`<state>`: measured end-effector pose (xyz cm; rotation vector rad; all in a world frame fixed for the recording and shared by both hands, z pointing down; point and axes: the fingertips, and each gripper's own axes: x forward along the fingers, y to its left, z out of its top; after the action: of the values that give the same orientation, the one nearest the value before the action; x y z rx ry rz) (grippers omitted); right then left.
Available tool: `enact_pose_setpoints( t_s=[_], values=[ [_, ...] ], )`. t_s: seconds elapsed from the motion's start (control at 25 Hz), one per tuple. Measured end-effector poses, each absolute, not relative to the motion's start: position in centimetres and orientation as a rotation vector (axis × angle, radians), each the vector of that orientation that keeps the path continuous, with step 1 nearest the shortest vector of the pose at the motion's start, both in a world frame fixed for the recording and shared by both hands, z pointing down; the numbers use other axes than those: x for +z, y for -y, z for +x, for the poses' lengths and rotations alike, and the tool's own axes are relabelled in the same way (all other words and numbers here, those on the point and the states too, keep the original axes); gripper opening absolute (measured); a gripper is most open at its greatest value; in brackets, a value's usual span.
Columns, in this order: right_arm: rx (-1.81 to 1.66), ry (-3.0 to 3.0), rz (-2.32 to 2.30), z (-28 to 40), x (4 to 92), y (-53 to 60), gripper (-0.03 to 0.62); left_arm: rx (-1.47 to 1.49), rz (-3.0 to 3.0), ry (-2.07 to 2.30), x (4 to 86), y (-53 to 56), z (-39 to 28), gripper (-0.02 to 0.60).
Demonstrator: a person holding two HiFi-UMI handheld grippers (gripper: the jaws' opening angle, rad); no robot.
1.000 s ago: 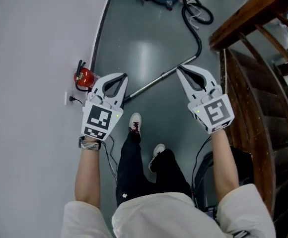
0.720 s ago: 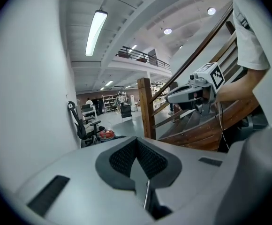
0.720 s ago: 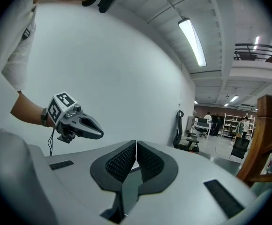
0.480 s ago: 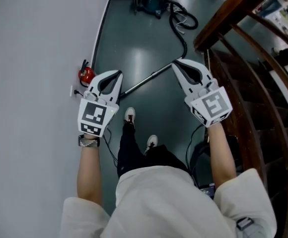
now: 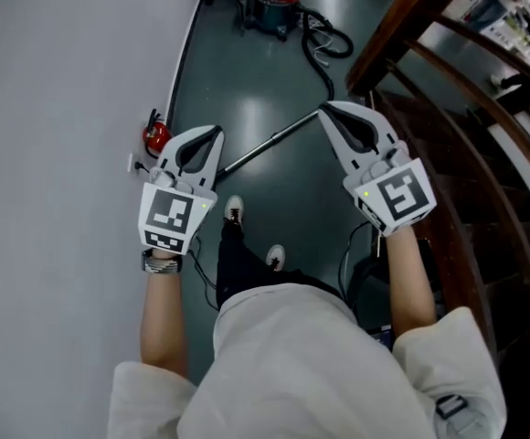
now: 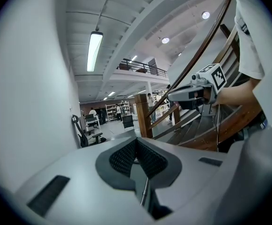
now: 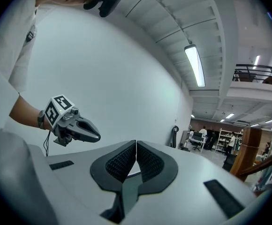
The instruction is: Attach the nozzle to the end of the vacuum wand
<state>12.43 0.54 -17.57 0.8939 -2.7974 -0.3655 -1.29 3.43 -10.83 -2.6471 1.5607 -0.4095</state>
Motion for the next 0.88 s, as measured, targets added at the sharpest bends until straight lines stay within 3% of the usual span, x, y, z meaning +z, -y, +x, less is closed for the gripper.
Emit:
enact_pose_setpoints(
  t_s=[0.88],
  values=[
    [-0.384,2.755,1.044,16.9,-19.3,-3.4,0.026,-0.295,-2.673,-1.487,-13.9,-6.3,4.2,0.002]
  ],
)
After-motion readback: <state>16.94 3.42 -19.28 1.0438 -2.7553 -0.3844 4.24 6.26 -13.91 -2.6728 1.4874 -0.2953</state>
